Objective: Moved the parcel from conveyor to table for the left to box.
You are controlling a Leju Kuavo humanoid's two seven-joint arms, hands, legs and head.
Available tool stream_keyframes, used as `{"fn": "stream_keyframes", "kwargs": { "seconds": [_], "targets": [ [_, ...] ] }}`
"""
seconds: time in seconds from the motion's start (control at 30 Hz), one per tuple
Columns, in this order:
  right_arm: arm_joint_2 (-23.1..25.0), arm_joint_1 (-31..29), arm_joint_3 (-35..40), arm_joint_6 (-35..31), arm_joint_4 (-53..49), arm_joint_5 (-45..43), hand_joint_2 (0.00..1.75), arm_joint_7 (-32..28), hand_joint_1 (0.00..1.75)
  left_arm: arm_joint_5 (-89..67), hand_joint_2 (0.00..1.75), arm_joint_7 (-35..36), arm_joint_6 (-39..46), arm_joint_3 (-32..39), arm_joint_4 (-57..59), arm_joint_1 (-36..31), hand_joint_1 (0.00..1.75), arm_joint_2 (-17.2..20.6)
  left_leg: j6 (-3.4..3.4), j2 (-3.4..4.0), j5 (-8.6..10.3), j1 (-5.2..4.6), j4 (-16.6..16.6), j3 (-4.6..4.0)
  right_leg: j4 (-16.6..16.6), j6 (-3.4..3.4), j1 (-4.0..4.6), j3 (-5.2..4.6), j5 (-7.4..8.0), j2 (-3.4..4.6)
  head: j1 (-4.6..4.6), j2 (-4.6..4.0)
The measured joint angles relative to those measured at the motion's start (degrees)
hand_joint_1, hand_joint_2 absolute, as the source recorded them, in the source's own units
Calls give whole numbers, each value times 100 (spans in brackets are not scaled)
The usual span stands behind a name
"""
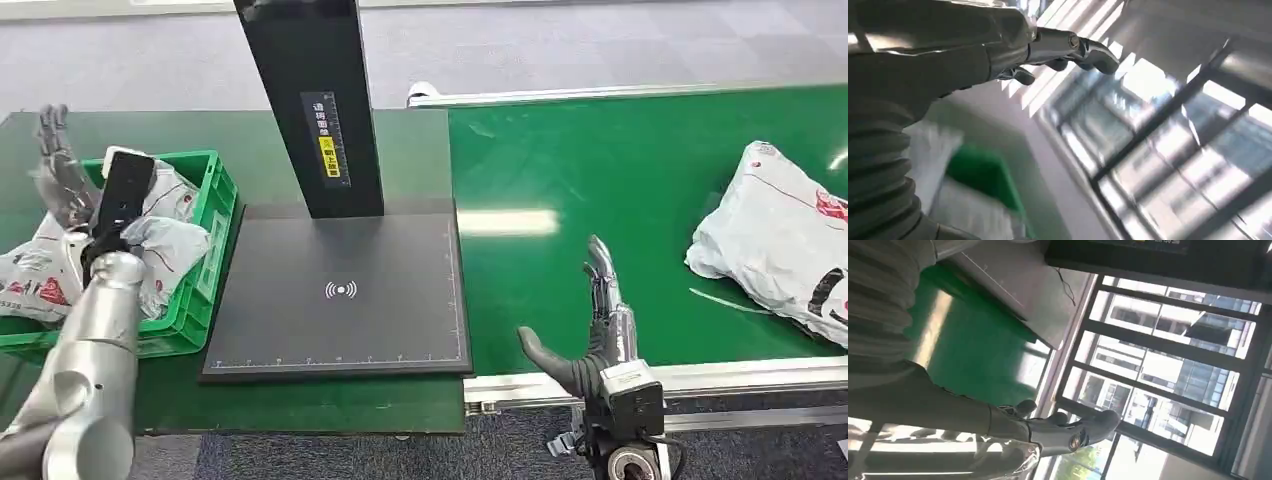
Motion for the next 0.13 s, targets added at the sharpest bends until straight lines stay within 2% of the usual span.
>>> {"fn": "stream_keyframes", "kwargs": {
  "seconds": [0.03,0.13],
  "targets": [
    [0,14,-11,13,0,13,175,0,0,760,175,-37,-445,-216,-313,259,0,-119,0,-1,0,0,0,-1,0,0,0,0,0,0,2,0],
    [0,15,-18,76,0,48,175,2,0,1897,175,-186,-1040,-835,-1019,971,0,-333,-1,0,-5,-3,0,-3,-2,1,-4,-1,-1,0,2,2]
  ]
}}
